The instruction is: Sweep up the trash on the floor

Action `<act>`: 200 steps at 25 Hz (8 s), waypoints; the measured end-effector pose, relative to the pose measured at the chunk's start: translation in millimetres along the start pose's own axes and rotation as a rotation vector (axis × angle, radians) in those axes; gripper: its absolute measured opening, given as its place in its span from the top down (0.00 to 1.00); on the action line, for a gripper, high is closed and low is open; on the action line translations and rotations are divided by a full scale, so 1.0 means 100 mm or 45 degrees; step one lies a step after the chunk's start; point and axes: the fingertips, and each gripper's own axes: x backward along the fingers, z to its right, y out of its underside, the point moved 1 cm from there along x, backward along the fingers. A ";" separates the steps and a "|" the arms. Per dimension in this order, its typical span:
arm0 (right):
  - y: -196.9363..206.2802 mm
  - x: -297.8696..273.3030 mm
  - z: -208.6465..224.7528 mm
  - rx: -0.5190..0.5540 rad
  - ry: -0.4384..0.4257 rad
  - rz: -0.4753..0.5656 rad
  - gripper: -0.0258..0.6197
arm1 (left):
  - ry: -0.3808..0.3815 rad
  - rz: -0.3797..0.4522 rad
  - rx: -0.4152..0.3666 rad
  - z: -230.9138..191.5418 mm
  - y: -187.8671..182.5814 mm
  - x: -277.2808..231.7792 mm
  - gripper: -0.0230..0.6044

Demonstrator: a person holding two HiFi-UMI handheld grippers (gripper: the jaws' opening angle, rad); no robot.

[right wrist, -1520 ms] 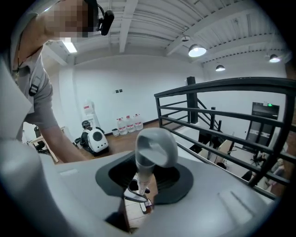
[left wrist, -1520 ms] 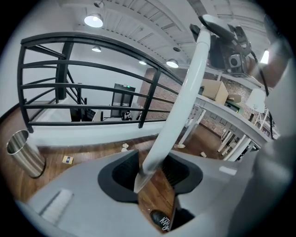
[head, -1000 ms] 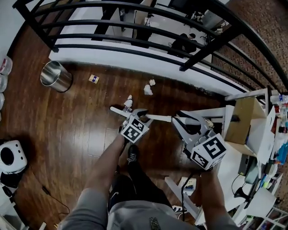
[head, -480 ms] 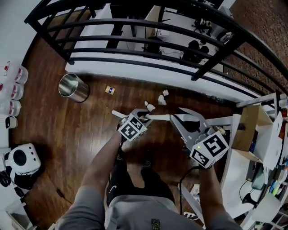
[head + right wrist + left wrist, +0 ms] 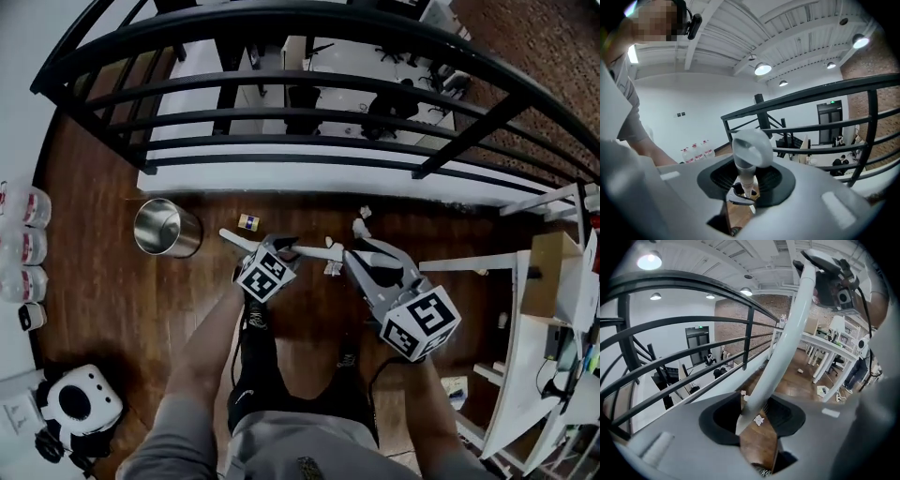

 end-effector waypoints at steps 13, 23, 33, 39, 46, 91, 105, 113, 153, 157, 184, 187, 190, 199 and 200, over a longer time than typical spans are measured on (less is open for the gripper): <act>0.27 -1.12 0.05 -0.345 0.375 -0.041 0.82 | -0.006 -0.044 -0.041 -1.10 0.50 -0.07 0.71; 0.39 -0.96 0.24 -0.316 0.524 -0.079 0.82 | 0.159 -0.032 -0.143 -0.96 0.36 -0.43 0.72; 0.68 0.05 0.69 -0.404 0.742 -0.058 0.82 | 0.424 -0.068 -0.269 0.04 0.06 -1.07 0.72; 0.88 1.04 0.89 -0.461 0.940 -0.005 0.81 | 0.603 -0.072 -0.398 1.03 -0.26 -1.50 0.72; 1.18 2.02 1.05 -0.551 1.121 0.042 0.81 | 0.767 -0.096 -0.527 2.03 -0.47 -1.90 0.71; 1.78 2.98 0.68 -1.209 1.951 0.493 0.81 | 1.670 -0.522 -1.364 3.08 -0.32 -2.05 0.71; 1.28 3.60 0.14 -0.849 1.651 0.476 0.82 | 1.375 -0.358 -1.224 3.55 -0.60 -1.26 0.73; 1.23 3.40 0.51 -0.677 1.410 0.335 0.82 | 1.161 -0.317 -0.897 3.40 -0.44 -1.36 0.74; 1.24 5.98 0.56 -0.433 1.353 0.325 0.82 | 1.038 -0.158 -0.793 5.97 -1.31 -1.61 0.74; 1.58 6.54 0.56 -0.445 1.358 0.289 0.82 | 1.053 -0.165 -0.766 6.64 -1.17 -1.77 0.74; 2.62 7.59 1.23 -0.422 1.193 0.243 0.82 | 0.999 -0.193 -0.577 7.76 -0.92 -2.31 0.62; 2.65 7.68 1.26 -0.427 1.204 0.269 0.82 | 0.989 -0.203 -0.573 7.66 -0.95 -2.13 0.63; 2.68 7.75 1.27 -0.448 1.222 0.313 0.81 | 0.972 -0.218 -0.583 7.55 -0.99 -1.98 0.65; 2.90 7.83 1.20 -0.539 1.413 0.325 0.67 | 0.974 -0.228 -0.587 7.45 -1.11 -1.64 0.68; 2.93 7.85 1.17 -0.556 1.440 0.329 0.65 | 0.976 -0.230 -0.587 7.44 -1.11 -1.61 0.69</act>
